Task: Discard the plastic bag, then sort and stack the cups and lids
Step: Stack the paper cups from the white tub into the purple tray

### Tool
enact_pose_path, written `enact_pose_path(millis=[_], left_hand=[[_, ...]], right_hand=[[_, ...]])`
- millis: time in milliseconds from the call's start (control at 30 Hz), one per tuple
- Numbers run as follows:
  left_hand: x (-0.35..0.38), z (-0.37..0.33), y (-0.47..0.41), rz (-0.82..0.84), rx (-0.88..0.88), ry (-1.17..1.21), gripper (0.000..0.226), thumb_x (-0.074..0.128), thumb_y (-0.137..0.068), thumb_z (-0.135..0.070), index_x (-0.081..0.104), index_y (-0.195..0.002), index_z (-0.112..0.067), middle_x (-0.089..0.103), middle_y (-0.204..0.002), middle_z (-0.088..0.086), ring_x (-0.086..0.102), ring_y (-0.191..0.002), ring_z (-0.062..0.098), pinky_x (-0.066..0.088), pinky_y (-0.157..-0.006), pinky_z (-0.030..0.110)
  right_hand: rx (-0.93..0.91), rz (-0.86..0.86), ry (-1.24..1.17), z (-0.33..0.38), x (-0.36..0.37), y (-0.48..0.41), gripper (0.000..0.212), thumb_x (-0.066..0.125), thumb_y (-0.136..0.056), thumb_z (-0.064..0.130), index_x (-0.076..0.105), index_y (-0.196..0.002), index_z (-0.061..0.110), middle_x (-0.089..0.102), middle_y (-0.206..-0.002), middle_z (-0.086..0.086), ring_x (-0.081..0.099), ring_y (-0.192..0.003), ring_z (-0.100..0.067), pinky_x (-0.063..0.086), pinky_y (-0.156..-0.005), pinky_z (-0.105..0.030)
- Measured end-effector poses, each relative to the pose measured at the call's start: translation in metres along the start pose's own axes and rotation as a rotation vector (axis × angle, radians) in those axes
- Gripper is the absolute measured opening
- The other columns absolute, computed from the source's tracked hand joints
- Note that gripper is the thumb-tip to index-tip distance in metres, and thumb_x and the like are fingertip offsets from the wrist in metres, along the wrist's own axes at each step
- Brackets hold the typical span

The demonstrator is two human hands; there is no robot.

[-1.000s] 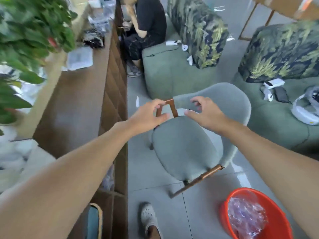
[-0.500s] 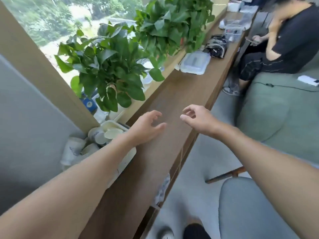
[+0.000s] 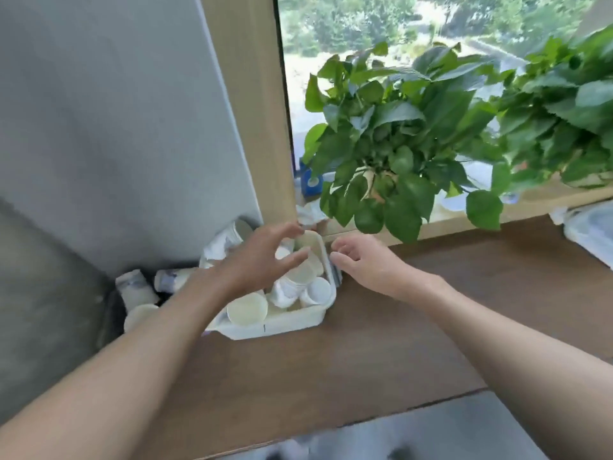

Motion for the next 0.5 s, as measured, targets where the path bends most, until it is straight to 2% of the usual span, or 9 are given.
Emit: enact_pose_path(millis=[67, 167, 233, 300, 400, 500], left_hand=[[0.003, 0.015, 0.011, -0.047, -0.031, -0.045, 0.04, 0.063, -0.089, -0.045, 0.059, -0.125, -0.027, 0.061, -0.123, -0.014, 0.056, -0.111, 0.003, 0.046, -0.096, 0.027], [0.014, 0.038, 0.026, -0.123, -0.043, -0.11, 0.039, 0.063, -0.088, -0.047, 0.06, -0.123, -0.03, 0.062, -0.121, -0.016, 0.055, -0.112, 0.002, 0.044, -0.097, 0.027], [0.024, 0.051, 0.033, -0.188, -0.027, -0.14, 0.037, 0.064, -0.088, -0.045, 0.061, -0.121, -0.03, 0.062, -0.12, -0.015, 0.054, -0.112, 0.004, 0.043, -0.095, 0.023], [0.034, 0.059, 0.04, -0.264, -0.006, -0.145, 0.032, 0.066, -0.088, -0.039, 0.064, -0.117, -0.028, 0.064, -0.116, -0.013, 0.054, -0.107, 0.002, 0.04, -0.089, 0.012], [0.047, 0.063, 0.05, -0.371, 0.04, -0.178, 0.024, 0.068, -0.089, -0.031, 0.068, -0.112, -0.024, 0.067, -0.111, -0.01, 0.055, -0.103, 0.003, 0.038, -0.087, 0.011], [0.055, 0.058, 0.056, -0.459, 0.114, -0.269, 0.023, 0.07, -0.088, -0.025, 0.07, -0.109, -0.017, 0.067, -0.109, -0.005, 0.053, -0.102, 0.004, 0.032, -0.086, 0.001]], right_hand=[[-0.075, 0.048, -0.024, -0.002, 0.016, -0.012, 0.017, 0.055, -0.093, 0.03, 0.063, -0.102, 0.019, 0.067, -0.1, 0.0, 0.062, -0.098, -0.019, 0.051, -0.083, -0.032], [-0.183, 0.059, -0.07, -0.008, 0.041, -0.025, 0.027, 0.06, -0.091, 0.032, 0.063, -0.113, 0.017, 0.062, -0.105, 0.005, 0.055, -0.096, -0.01, 0.041, -0.074, -0.018], [-0.279, 0.022, -0.083, -0.014, 0.058, -0.031, 0.027, 0.064, -0.087, 0.032, 0.065, -0.11, 0.018, 0.062, -0.104, 0.006, 0.051, -0.095, -0.01, 0.037, -0.073, -0.015], [-0.36, -0.03, -0.061, -0.023, 0.073, -0.037, 0.023, 0.068, -0.084, 0.034, 0.068, -0.102, 0.019, 0.064, -0.102, 0.008, 0.048, -0.096, -0.01, 0.037, -0.08, -0.02], [-0.506, -0.134, -0.001, -0.036, 0.092, -0.04, 0.02, 0.069, -0.078, 0.041, 0.071, -0.09, 0.024, 0.066, -0.092, 0.013, 0.048, -0.102, -0.014, 0.037, -0.094, -0.033], [-0.626, -0.234, 0.015, -0.044, 0.103, -0.042, 0.013, 0.07, -0.08, 0.032, 0.072, -0.09, 0.024, 0.065, -0.087, 0.014, 0.049, -0.097, -0.015, 0.038, -0.091, -0.035]])
Point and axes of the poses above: each hand's wrist, its own y-axis away from the middle knuckle, its own x-axis out of the palm, z = x × y, the point moved 2 cm from there along -y, towards the middle knuckle
